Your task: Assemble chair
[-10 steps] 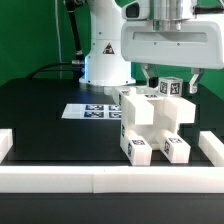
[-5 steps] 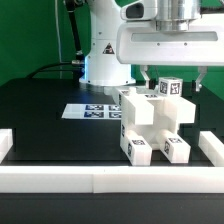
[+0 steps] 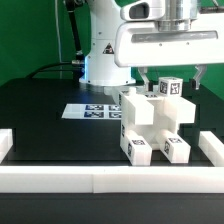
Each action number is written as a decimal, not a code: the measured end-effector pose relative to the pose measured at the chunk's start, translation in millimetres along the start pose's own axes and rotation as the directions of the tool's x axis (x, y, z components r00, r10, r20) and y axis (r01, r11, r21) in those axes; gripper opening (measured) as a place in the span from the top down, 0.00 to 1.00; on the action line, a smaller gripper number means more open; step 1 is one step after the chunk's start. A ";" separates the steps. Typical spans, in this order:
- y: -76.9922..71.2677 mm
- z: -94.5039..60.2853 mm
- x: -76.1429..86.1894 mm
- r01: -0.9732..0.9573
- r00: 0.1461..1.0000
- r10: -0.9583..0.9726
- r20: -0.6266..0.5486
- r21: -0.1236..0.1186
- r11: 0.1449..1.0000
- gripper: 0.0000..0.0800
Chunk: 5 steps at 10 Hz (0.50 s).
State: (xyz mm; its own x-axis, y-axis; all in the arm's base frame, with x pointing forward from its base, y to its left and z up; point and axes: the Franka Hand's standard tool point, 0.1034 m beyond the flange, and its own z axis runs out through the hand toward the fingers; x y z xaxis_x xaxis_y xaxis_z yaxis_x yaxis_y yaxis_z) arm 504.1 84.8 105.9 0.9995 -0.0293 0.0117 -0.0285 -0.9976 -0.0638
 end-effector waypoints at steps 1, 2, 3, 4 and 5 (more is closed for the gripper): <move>0.3 0.1 -0.1 0.083 0.997 -0.083 0.001 -0.002 0.997 0.19; 0.4 0.3 -0.2 0.105 0.994 -0.105 0.001 -0.003 0.994 0.19; 0.4 0.3 -0.2 0.100 0.995 -0.100 0.001 -0.003 0.995 0.34; 0.5 0.3 -0.2 0.100 0.995 -0.100 0.001 -0.003 0.995 0.51; 0.8 -0.4 0.8 0.100 0.995 -0.100 -0.002 -0.004 0.995 0.66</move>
Offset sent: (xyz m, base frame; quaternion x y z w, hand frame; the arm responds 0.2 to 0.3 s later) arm 0.0000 0.0000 0.0000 0.0000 0.0000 0.0000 1.0000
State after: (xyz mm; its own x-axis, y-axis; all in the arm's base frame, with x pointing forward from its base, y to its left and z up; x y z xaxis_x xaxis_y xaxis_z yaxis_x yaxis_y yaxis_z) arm 504.8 83.9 106.2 0.9973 0.0708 0.0203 0.0719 -0.9957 -0.0583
